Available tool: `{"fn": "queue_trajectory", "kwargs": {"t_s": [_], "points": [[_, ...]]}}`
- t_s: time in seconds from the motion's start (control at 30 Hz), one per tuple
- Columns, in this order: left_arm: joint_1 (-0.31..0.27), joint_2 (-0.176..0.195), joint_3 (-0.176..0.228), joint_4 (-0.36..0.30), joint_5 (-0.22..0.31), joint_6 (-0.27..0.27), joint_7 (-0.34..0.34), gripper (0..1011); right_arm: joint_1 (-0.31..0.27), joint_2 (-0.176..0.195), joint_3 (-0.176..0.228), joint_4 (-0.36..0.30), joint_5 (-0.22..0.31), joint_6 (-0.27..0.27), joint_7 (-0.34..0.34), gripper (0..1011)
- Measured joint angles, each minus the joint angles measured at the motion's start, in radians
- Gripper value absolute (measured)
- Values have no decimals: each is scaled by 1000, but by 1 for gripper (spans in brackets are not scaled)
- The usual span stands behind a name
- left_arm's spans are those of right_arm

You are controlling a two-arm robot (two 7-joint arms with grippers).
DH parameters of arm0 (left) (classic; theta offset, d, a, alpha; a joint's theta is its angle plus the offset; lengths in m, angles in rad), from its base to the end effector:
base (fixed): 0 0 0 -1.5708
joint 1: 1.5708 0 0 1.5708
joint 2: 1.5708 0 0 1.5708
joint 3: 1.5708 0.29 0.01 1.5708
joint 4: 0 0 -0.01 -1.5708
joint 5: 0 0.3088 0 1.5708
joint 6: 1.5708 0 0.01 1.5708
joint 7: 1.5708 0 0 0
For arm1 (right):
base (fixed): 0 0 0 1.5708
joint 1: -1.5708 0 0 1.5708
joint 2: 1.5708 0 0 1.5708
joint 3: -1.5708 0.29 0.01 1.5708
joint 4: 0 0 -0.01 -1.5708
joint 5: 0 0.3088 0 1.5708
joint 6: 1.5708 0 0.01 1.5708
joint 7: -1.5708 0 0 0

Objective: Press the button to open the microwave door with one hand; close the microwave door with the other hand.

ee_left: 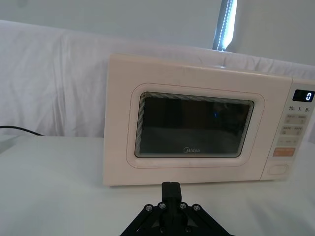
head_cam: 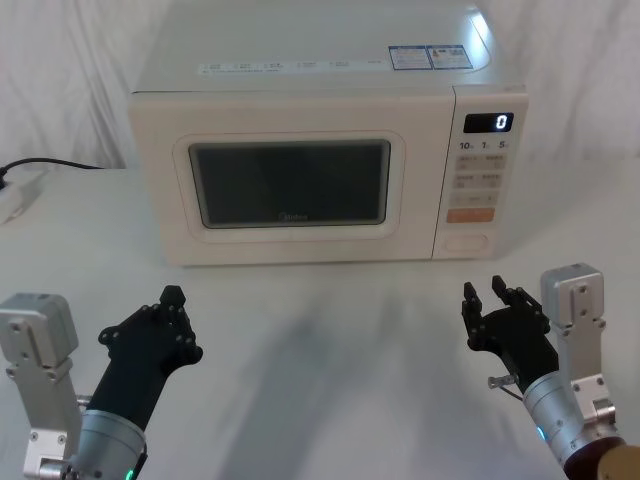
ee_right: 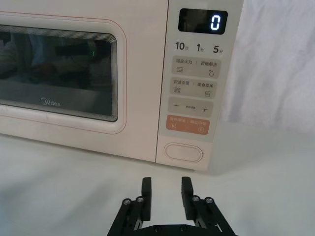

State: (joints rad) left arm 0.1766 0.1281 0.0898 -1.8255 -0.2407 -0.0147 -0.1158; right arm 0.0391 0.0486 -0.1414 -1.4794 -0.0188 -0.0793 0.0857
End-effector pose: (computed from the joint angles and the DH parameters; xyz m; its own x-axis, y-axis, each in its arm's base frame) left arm 0.2759 -0.0005 -0.2738 0.2396 0.9634 -0.1199 -0.9688 0.2291 -0.0948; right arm 0.3360 0.0300 -0.3172 0.2241 -0.9718 0.0737 0.9741 0.2256 0.0134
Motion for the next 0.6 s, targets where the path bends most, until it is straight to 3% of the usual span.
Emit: {"fn": "queue_trajectory", "kwargs": {"t_s": [0.6], "points": [[0,0,0,0,1,1,0,0,0,0,0,0,0,0,0,895]]}}
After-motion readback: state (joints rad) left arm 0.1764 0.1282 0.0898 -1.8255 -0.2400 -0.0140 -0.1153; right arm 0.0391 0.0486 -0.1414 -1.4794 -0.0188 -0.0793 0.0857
